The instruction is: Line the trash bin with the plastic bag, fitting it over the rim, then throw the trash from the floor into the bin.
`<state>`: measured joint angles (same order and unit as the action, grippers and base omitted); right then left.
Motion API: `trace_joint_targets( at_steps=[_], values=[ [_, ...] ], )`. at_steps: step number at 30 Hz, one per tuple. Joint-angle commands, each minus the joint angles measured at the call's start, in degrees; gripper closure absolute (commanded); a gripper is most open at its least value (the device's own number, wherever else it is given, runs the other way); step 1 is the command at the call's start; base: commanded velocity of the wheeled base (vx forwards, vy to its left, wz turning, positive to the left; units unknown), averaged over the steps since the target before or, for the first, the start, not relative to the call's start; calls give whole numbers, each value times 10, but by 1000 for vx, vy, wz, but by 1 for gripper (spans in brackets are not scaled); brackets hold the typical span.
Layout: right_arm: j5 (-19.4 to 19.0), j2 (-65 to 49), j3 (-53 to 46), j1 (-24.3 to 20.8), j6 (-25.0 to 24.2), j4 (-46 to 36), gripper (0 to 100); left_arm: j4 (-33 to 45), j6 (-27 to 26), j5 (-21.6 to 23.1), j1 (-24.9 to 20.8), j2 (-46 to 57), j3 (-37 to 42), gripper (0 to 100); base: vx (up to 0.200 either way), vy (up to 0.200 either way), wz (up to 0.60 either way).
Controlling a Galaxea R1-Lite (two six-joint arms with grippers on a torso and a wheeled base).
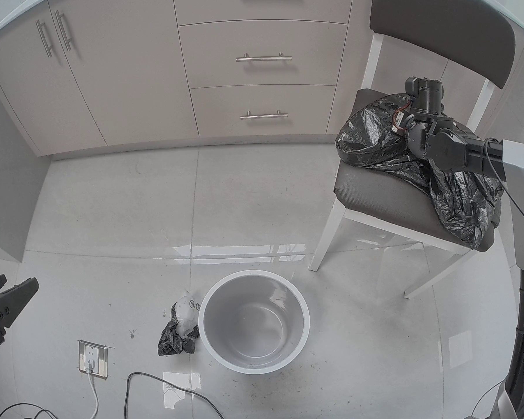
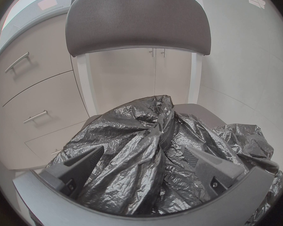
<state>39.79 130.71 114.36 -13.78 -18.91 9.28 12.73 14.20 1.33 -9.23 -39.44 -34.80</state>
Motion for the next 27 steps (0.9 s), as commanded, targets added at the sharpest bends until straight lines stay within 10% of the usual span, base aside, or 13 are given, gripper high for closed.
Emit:
trace_joint_targets(
  at_steps=[1,5,6,27],
  values=[
    [0,6,-1,0,0,0,0,0,0,0,-4,1,4,0,0,0,0],
    [0,6,-1,0,-1,-3,0,0,0,0,-9,3,5,0,0,0,0],
    [0,6,-1,0,-1,-3,100,0,0,-1,-9,3,6,0,0,0,0],
    [-1,-37,-5,16,-7,-40,100,-14,1,0,-13,6,6,0,0,0,0]
  ],
)
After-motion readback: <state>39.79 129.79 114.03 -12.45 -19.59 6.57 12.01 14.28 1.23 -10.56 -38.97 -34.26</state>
